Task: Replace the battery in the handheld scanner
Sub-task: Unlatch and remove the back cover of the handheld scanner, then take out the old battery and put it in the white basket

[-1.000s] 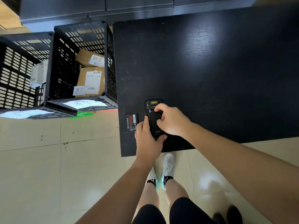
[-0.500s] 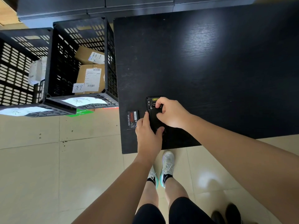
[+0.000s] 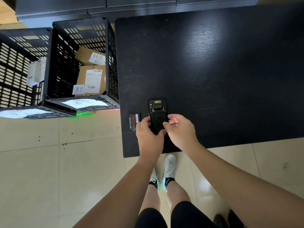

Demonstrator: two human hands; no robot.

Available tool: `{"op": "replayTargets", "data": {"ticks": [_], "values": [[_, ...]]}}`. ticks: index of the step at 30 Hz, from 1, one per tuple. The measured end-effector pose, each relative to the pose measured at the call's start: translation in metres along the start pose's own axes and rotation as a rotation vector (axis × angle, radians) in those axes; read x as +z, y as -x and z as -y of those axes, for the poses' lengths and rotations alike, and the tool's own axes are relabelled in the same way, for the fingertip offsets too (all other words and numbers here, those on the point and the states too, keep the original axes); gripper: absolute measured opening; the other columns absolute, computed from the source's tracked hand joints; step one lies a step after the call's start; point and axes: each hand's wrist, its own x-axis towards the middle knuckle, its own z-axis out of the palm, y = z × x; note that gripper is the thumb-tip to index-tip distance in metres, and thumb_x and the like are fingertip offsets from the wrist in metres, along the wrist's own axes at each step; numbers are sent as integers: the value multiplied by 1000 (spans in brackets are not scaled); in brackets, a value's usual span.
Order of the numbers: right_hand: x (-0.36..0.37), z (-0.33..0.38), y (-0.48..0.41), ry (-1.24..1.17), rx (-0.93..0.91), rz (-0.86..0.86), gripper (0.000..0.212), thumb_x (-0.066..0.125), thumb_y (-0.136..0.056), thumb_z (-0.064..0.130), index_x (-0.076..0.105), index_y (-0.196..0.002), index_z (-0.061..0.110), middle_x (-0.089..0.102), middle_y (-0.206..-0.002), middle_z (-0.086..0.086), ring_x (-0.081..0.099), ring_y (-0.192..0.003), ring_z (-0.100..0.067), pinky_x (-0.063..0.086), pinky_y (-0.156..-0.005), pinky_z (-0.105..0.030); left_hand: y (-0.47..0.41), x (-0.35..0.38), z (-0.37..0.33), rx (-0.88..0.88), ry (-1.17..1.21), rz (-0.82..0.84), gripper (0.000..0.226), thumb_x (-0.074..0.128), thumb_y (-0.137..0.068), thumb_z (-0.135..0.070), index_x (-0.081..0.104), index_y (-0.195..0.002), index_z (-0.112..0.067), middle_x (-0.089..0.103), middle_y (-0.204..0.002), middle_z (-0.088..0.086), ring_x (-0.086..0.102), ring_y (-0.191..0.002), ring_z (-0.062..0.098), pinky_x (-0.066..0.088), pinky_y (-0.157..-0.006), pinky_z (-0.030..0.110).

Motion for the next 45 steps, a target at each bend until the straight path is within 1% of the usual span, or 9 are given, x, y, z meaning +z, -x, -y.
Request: {"op": "replayTargets", "data": {"ticks": [5,10,15,22,26,32,37,41,45], "values": [[0,10,-3,-100,-1,-51,26,75,-79,25,66,-103,28,66,-88,15,62,-78,7,47,-69,-13,3,-4,-11,37,59,-54,43,67,-86,-17,55,-128,-23,51,-114,-6,55,-92,5,45,-75,9],[-33,25,-23,-154,-25,-137,23,79,-75,26,69,-95,32,70,-84,15,65,-77,6,51,-74,-18,-2,9,-47,119,49,-49,45,60,-91,-15,53,-135,-13,51,-117,5,56,-96,13,47,-91,24],[-84,-2,-30,-33,72,-184,28,81,-73,30,67,-96,39,68,-84,17,63,-76,6,49,-70,-16,12,53,-71,66,53,119,51,56,-92,-13,44,-142,-6,48,-131,12,53,-116,25,42,-103,33],[-89,-50,-22,88,144,-189,34,78,-78,26,70,-112,23,67,-88,16,59,-78,6,40,-64,-10,30,87,-57,4,-54,264,49,53,-92,-9,43,-140,-6,44,-129,13,49,-116,29,42,-99,34],[-86,-55,-23,116,119,-210,36,77,-80,25,70,-115,22,67,-89,14,60,-81,3,42,-70,-12,30,93,-51,51,-152,294,57,50,-95,-13,30,-148,-5,38,-132,10,40,-120,24,33,-90,19],[-79,-55,-17,232,15,-268,35,75,-83,22,70,-117,17,68,-103,-2,58,-78,-4,42,-76,-17,34,94,-44,86,-242,358,63,46,-97,-14,16,-152,-5,32,-135,9,34,-121,22,28,-86,16],[-77,-41,-9,200,-157,-370,30,75,-81,24,72,-111,19,66,-91,4,59,-72,2,40,-69,-3,30,50,-47,232,-165,188,50,57,-92,-20,45,-140,-10,49,-122,6,47,-113,19,38,-98,25],[-47,-22,3,162,-411,-94,33,78,-78,23,74,-110,17,68,-87,3,63,-71,-4,52,-72,-14,7,-9,-16,273,-244,-40,33,66,-88,-18,63,-120,-11,59,-108,5,58,-100,20,47,-93,33],[-26,-20,1,328,-420,103,45,72,-84,31,65,-126,14,67,-102,0,61,-79,-6,57,-76,-30,-3,-23,4,266,-380,150,40,63,-91,-16,57,-130,-8,58,-118,9,55,-108,24,39,-93,25]]}}
